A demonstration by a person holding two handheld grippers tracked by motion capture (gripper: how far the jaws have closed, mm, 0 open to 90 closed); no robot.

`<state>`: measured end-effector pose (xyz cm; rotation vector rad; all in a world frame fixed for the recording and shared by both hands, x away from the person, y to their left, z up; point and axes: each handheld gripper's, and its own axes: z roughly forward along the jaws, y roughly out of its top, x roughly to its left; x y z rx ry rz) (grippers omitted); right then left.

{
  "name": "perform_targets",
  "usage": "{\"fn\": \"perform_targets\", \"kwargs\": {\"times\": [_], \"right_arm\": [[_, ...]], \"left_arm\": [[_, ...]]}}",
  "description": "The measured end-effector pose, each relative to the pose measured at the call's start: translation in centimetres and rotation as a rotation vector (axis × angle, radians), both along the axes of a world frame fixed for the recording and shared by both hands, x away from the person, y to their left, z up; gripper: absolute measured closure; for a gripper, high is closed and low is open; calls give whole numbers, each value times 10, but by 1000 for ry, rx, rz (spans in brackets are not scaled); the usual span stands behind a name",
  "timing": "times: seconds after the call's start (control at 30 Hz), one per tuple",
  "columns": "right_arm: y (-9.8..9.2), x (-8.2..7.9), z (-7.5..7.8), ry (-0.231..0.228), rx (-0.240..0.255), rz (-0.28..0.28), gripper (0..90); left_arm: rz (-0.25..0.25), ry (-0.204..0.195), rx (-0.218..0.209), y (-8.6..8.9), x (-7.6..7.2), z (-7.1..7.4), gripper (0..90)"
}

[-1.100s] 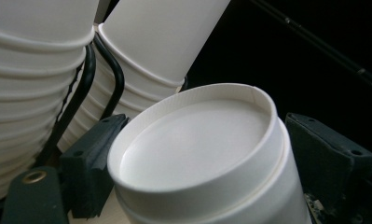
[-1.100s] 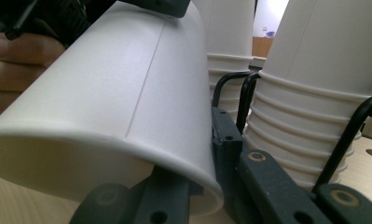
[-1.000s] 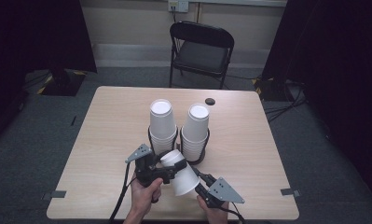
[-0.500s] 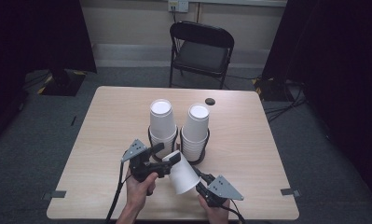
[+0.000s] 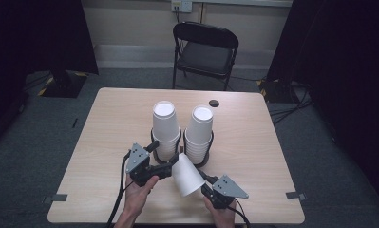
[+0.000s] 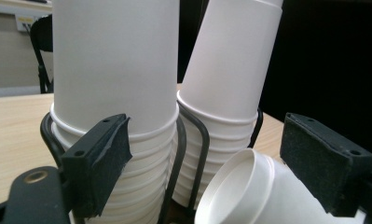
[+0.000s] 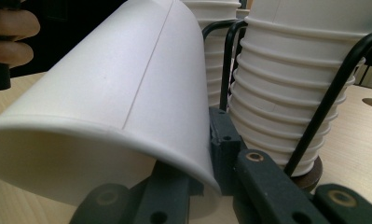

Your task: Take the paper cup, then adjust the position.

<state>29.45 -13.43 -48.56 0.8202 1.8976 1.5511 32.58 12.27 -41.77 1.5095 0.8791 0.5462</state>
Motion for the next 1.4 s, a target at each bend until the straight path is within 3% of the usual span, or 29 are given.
{"fn": "perform_targets", "kwargs": {"times": [0.33, 0.47, 0.5, 0.53, 0.63, 0.7, 0.97, 1.4], "right_arm": [[-2, 2, 2, 42, -25, -7, 857], [-5, 2, 3, 69, -38, 2, 857], [-7, 2, 3, 81, -40, 7, 857], [-7, 2, 3, 81, -40, 7, 857], [-8, 3, 4, 99, -43, 16, 857], [-10, 4, 4, 110, -47, 21, 857], [-13, 6, 7, 135, -62, 47, 857], [-15, 10, 11, 165, -94, 83, 857]], "left_arm": [[-12, -41, 51, 6, -3, -3, 166], [-58, -62, 124, 6, -6, -4, 212], [-94, -70, 156, 5, -7, -5, 247], [-94, -70, 156, 5, -7, -5, 235], [-156, -76, 213, 5, -11, -8, 200], [-183, -74, 214, 6, -12, -10, 204], [-208, -86, 319, 5, -15, -12, 194], [-253, -121, 423, 3, -20, -14, 183]]}}
